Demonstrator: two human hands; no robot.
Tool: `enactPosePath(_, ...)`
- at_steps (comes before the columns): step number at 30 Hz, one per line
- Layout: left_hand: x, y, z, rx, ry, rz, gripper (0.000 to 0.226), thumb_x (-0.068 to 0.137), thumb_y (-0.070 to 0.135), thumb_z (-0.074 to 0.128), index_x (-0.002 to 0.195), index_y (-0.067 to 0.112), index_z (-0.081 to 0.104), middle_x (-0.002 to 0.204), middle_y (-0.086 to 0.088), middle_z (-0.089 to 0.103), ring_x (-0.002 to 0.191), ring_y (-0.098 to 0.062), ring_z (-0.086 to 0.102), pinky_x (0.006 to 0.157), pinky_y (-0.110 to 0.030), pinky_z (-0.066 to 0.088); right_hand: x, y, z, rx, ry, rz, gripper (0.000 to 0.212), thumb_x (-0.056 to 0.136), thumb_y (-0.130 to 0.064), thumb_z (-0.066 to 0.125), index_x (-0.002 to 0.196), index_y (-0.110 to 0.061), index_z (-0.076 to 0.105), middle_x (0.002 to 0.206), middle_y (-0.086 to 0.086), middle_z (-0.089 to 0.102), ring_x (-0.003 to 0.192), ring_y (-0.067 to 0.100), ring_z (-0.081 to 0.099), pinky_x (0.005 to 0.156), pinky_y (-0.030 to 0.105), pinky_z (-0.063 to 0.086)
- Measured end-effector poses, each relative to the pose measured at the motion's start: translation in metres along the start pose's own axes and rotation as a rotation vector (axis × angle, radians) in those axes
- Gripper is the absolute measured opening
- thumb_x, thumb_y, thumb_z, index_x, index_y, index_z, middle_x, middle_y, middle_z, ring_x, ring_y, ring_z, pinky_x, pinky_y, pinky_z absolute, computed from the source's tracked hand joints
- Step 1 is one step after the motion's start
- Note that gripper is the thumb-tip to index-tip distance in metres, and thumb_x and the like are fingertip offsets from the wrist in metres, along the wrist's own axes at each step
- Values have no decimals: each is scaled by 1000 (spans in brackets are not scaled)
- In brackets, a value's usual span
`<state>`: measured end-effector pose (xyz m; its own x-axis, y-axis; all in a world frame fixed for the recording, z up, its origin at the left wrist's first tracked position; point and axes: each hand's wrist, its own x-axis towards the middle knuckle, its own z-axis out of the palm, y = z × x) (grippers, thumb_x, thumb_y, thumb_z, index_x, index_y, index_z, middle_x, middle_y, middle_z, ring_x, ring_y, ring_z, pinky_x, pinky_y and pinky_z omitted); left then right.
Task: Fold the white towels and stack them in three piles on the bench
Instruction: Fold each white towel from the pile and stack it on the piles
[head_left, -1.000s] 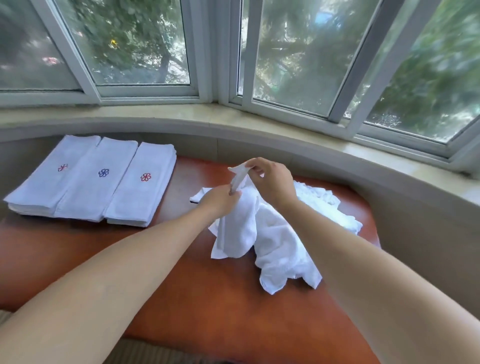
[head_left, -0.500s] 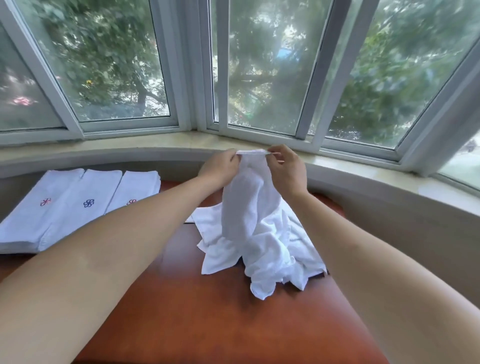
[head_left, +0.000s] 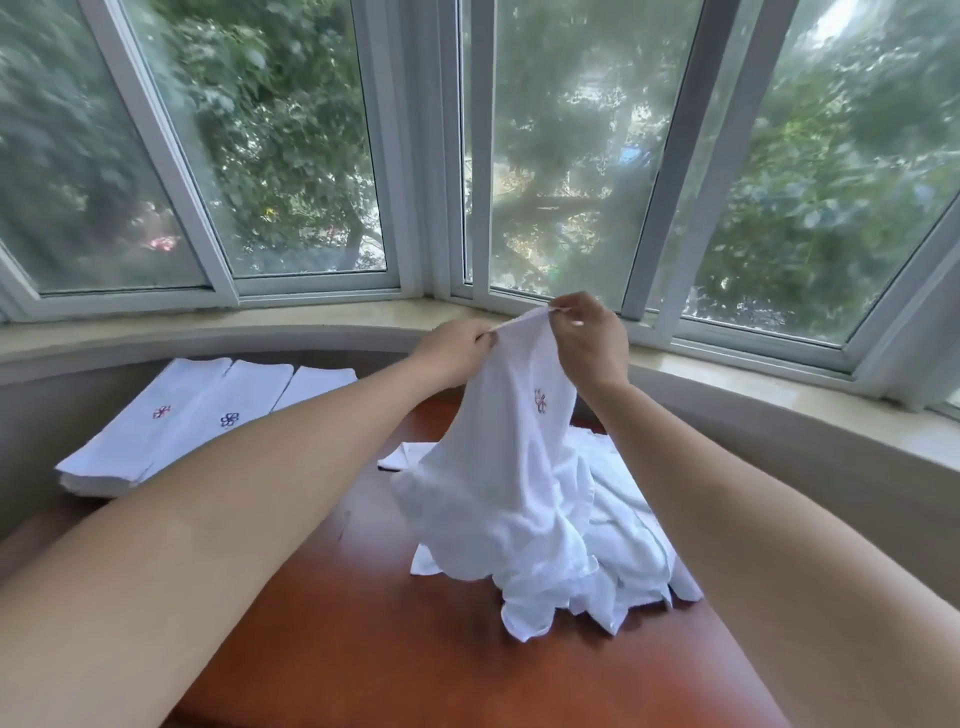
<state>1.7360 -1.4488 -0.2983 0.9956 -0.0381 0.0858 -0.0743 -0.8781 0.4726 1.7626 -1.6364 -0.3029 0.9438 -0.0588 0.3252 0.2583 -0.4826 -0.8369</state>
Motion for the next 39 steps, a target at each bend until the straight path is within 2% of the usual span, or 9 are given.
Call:
enactPosePath(6,3,-1,-17,-170,175,-67,32,106,29,45,88,8,61,83,-9,63,79,-26,56,62,-34,32,1,2,-4,41,-52,-44,16,91,-25,62,101,-33,72,88,-17,71,82,-1,65,69,27,50)
enactPosePath(9,1,-6,-27,-232,164,-40,30,105,29,47,82,11,55,72,-2,51,68,-18,45,60,-33,29,6,5,1,-150,-96,-77,15,87,-23,62,99,-29,67,88,-9,73,82,17,67,70,33,54)
enactPosePath(13,-8,-18,-38,-252,158,-11,30,104,28,51,80,12,57,70,3,47,64,-11,42,63,-33,29,9,14,13,-431,-335,-11,16,81,-30,74,80,-25,58,78,-8,64,86,24,64,61,30,44)
enactPosePath(16,-16,-33,-44,-301,192,-41,31,105,28,51,92,1,61,77,-1,48,69,-12,42,65,-33,30,4,18,34,-377,-466,-30,17,88,-30,72,91,-19,58,91,1,59,94,25,57,69,32,41)
enactPosePath(21,-33,-73,-59,-310,265,-188,33,104,30,50,91,1,60,77,-1,45,70,-14,41,64,-33,28,-14,20,73,-196,-866,175,4,90,-13,65,92,-10,65,78,4,58,58,16,53,49,19,41)
enactPosePath(28,-74,-158,-68,-286,347,-424,35,104,35,49,82,7,51,68,4,40,65,-18,38,63,-33,26,-3,-12,125,-73,-393,86,13,77,-12,42,84,-13,53,72,6,59,70,31,58,59,34,49)
enactPosePath(33,-97,-200,-54,-291,297,-523,37,105,37,48,93,5,62,80,-5,54,74,-20,47,69,-33,33,-7,-19,154,-22,-411,34,5,78,-22,44,81,-23,47,68,-3,56,58,27,52,51,29,41)
enactPosePath(36,-113,-228,-33,-272,192,-599,32,104,39,51,104,14,72,103,-3,63,92,-24,59,78,-32,45,-20,-3,168,-110,-576,-30,6,79,-18,58,82,-19,53,70,1,60,59,27,59,52,33,47)
enactPosePath(39,-137,-260,10,-246,75,-709,29,102,33,57,119,16,73,124,-3,66,109,-25,62,90,-31,50,-56,34,185,-284,-947,-27,19,76,-15,72,77,-15,53,69,-1,55,65,21,55,56,31,39)
